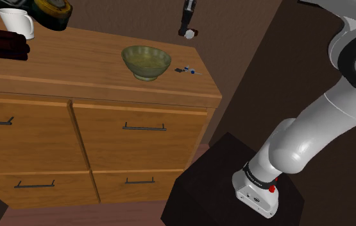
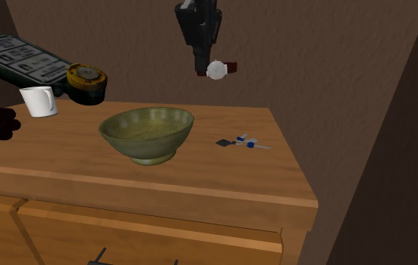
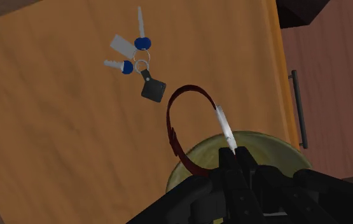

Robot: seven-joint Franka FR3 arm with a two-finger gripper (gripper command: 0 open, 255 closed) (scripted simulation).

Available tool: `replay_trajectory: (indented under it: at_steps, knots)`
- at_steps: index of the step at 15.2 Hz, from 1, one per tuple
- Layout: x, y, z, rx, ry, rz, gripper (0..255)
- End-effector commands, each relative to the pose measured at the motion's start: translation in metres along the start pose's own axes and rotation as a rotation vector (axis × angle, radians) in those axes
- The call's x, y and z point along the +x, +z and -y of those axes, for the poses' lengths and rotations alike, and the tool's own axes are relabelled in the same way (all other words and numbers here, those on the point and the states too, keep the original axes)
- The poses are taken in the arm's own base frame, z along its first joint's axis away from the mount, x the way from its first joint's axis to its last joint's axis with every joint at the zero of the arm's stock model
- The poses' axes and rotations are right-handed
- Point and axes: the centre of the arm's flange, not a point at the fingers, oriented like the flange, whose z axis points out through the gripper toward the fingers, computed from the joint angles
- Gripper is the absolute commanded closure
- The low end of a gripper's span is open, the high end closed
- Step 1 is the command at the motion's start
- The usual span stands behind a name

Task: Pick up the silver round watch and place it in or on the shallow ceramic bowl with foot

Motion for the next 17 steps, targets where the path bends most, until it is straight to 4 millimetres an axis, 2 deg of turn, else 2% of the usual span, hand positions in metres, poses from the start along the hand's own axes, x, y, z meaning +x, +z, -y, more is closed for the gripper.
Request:
replay_trajectory:
  at_steps: [1,10,17]
  knots:
    - [0.024,-0.002,0.007,0.001,0.001,0.0,255]
    - [0.139,-0.01,0.044,0.001,0.001,0.0,255]
    - [0.137,0.026,0.048,0.001,0.001,0.0,255]
